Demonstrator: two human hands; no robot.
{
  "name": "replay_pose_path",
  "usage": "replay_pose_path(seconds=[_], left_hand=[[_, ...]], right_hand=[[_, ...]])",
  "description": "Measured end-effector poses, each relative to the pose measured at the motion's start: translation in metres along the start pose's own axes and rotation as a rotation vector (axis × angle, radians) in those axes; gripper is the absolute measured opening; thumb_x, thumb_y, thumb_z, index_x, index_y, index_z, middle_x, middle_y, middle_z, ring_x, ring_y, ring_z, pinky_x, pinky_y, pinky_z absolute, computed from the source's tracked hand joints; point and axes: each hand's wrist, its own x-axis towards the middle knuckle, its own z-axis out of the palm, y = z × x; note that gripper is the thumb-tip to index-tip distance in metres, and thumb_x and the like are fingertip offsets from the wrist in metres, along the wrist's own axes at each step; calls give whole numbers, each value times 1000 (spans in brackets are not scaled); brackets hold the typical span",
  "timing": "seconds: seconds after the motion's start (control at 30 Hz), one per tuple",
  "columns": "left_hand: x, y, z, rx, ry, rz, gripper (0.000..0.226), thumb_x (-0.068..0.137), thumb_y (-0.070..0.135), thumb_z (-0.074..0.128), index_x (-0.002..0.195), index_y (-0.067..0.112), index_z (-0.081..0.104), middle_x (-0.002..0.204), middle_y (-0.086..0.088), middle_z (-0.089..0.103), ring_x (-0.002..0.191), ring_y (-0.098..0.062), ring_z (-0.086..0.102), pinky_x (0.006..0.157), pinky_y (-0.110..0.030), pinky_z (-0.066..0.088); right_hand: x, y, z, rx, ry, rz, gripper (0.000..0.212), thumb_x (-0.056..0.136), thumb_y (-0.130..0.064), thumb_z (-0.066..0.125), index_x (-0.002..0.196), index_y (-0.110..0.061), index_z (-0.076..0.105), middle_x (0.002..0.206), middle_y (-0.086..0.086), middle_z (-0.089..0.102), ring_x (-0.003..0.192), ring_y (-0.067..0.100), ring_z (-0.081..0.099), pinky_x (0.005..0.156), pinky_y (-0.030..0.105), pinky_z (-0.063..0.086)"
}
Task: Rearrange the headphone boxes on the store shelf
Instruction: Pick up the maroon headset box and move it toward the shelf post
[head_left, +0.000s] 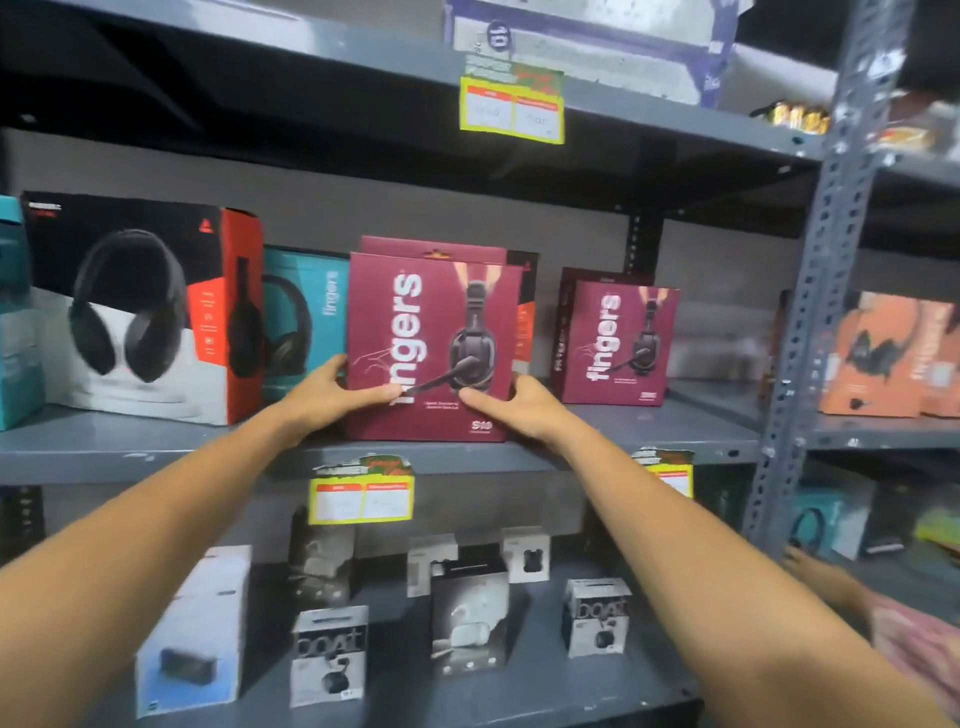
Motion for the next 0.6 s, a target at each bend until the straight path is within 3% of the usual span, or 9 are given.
replay_pose_path(seconds=[0.1,0.13,0.2,0.27,0.37,0.47,0.53,0.6], left_hand=[[8,2,27,-7,-16,17,111,29,70,89,126,24,58,114,8,73,98,-11,72,93,-35,55],[11,6,40,-7,-25,18,110,31,70,89,127,25,58,114,7,74,99,-12,72,93,-36,56],[20,22,74,-16,-34,30,109,34,72,87,128,24,59,116,4,73,100,-16,72,92,-38,57],[32,44,117,-16,-41,63,106,35,75,84,125,25,60,116,5,71,100,-15,71,88,-34,58],[46,73,174,-46,-85,97,100,35,74,83,120,27,60,108,13,70,92,-5,69,68,-17,56],[63,84,229,-66,-127,96,92,50,63,86,126,21,56,117,4,69,96,-8,68,79,-22,57],[71,83,256,-61,-146,74,83,57,59,85,123,21,52,115,5,67,91,-3,65,69,-13,51],[77,80,271,-11,-165,67,81,54,63,84,118,27,49,111,8,63,90,-3,63,71,-13,48]], right_hand=[[-6,18,-22,-37,48,-14,47,62,-72,70,81,-32,54,87,-19,64,69,-8,62,54,8,44],[-7,25,-32,-27,64,-13,50,62,-74,69,86,-31,58,89,-17,66,77,-5,65,62,11,48],[-14,41,-60,-15,138,6,75,57,-82,64,107,-26,63,105,-8,69,98,11,65,87,30,53],[-20,62,-96,-1,222,8,95,53,-86,60,119,-18,61,116,-2,68,106,17,63,97,41,49],[-29,91,-140,34,316,-9,70,62,-77,64,108,-23,66,108,-4,73,101,15,67,95,40,51],[-34,121,-179,13,384,-7,42,74,-65,63,99,-30,65,104,-6,72,96,12,67,81,26,53],[-33,139,-198,-22,386,1,41,82,-57,63,111,-27,63,108,-5,70,98,12,65,77,21,49],[-31,154,-209,-61,370,23,48,85,-53,62,120,-21,60,112,-3,67,101,16,62,83,27,48]])
